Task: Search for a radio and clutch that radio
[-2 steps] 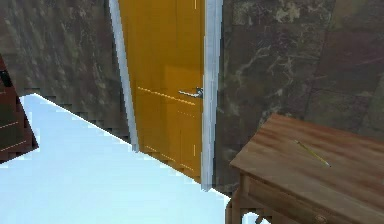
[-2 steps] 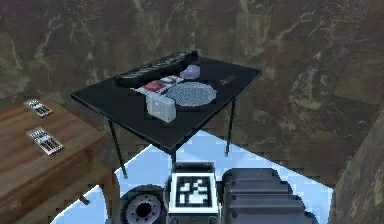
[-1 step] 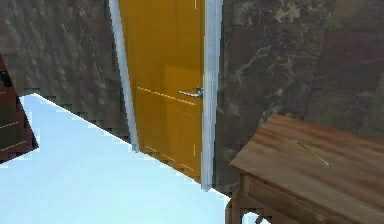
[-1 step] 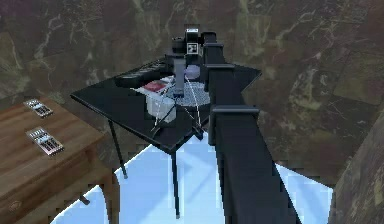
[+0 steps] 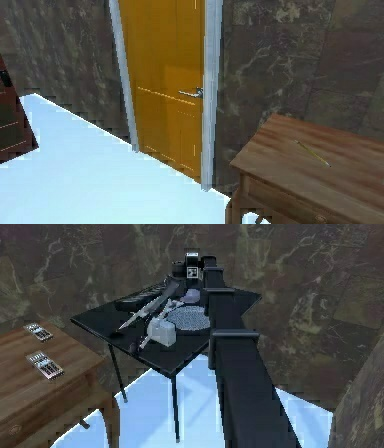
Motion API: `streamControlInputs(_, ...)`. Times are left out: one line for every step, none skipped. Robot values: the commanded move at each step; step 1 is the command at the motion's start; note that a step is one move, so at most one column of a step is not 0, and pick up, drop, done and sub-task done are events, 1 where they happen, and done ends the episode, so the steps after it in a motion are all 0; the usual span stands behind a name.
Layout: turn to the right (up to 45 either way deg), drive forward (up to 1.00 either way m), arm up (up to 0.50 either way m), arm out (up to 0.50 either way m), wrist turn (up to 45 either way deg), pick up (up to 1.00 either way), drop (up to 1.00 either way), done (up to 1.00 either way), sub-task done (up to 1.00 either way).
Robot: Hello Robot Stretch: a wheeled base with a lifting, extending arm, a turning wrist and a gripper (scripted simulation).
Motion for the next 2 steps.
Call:
streamControlInputs(0.0, 0.00, 0.00, 0.00, 45.0, 0.00, 0.00, 0.00, 0.00)
streamControlInputs(0.0, 0.00, 0.00, 0.00, 45.0, 0.00, 0.00, 0.00, 0.00)
